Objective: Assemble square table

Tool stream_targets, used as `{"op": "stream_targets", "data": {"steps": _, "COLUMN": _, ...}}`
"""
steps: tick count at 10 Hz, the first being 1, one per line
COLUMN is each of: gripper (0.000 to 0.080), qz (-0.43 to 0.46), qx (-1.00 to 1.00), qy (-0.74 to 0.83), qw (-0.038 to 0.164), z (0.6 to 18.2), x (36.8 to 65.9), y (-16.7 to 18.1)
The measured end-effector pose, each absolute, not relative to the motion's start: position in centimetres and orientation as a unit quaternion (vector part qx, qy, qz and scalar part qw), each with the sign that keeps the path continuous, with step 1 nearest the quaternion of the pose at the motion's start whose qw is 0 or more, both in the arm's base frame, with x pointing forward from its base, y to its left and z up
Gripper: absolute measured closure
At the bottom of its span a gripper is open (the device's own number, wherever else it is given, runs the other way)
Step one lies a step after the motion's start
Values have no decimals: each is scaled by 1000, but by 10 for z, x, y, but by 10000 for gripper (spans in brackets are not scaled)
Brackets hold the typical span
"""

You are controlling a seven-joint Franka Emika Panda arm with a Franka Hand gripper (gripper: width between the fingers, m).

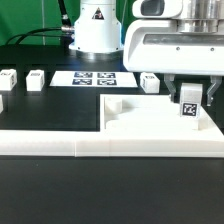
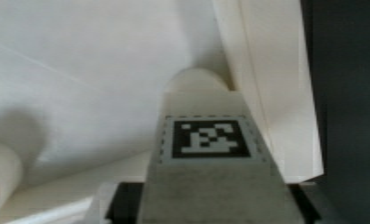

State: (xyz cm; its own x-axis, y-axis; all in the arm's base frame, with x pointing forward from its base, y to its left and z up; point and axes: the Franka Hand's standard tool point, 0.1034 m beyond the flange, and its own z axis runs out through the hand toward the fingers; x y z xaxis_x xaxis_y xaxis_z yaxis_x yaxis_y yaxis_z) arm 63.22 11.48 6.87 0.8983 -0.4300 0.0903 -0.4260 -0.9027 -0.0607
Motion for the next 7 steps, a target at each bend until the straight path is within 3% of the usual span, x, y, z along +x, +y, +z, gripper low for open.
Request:
{"op": "stream_targets", "data": {"steps": 2, "gripper": 510, "qz": -40, "qx": -921, "qy": 387, "qw": 28, "z": 68, "x": 631, "y": 113}}
{"op": "stream_targets", "data": {"steps": 4, "gripper": 510, "qz": -16, "qx": -851, "qy": 522, "qw": 55, "z": 67, "x": 630, "y": 111}}
{"op": "stream_targets", "data": {"steps": 7, "gripper": 509, "qz": 21, "qx": -718, "qy": 694, "qw": 51, "z": 68, "x": 631, "y": 118}}
